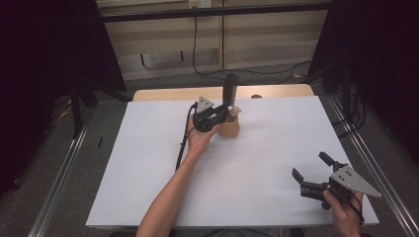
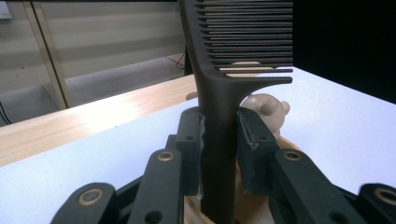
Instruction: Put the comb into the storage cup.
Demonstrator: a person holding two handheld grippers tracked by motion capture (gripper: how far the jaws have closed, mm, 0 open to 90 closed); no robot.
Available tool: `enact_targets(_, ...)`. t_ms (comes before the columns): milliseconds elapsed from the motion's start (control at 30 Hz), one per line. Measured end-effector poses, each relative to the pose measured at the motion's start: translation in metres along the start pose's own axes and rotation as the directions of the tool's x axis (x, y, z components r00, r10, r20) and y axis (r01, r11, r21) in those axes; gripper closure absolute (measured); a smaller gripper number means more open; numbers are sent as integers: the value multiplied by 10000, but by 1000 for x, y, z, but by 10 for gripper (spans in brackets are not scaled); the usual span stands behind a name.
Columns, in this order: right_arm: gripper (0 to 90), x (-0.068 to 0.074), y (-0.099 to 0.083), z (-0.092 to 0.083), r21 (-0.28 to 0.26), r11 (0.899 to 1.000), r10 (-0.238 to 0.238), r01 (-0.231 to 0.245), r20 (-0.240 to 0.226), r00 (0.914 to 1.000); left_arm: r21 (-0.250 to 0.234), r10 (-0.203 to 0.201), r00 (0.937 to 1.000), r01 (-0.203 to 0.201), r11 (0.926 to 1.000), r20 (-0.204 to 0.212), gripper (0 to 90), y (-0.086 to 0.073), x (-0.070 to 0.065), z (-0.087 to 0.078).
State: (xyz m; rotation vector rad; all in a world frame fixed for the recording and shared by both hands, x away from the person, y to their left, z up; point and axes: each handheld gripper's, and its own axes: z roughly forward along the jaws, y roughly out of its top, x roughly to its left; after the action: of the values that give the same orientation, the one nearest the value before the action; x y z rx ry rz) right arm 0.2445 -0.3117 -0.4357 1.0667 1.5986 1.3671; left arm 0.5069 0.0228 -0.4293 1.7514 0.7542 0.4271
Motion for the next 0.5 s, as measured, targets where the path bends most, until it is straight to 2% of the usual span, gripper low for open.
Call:
enact_targets(33,0,0,0,0,8,10000,-6,6,14,10000,49,90,10000,-90,9999,12,728,0,0,0)
enact_targets(100,0,0,0,1,3,10000,19,-19,1,10000,109,6,9999,-7,9999,126,727,1,-1,-1)
enact_targets(133,0,0,0,1,8,10000,18,-18,-5,10000,157,121,9999,-122,9998,106,727,2,0,-2)
enact_targets(267,0,1,-1,2,53,10000,-11,11,-56,10000,227,-7,9999,5,9997,114,725,3,1,-3)
enact_targets(433,0,1,-1,3,74,10000,13,-12,-118,9999,424,121,9999,-126,9990,111,723,5,0,-2)
enact_targets(500,0,1,-1,3,74,10000,-3,4,-120,9999,401,2,9999,-7,9992,141,723,4,1,0)
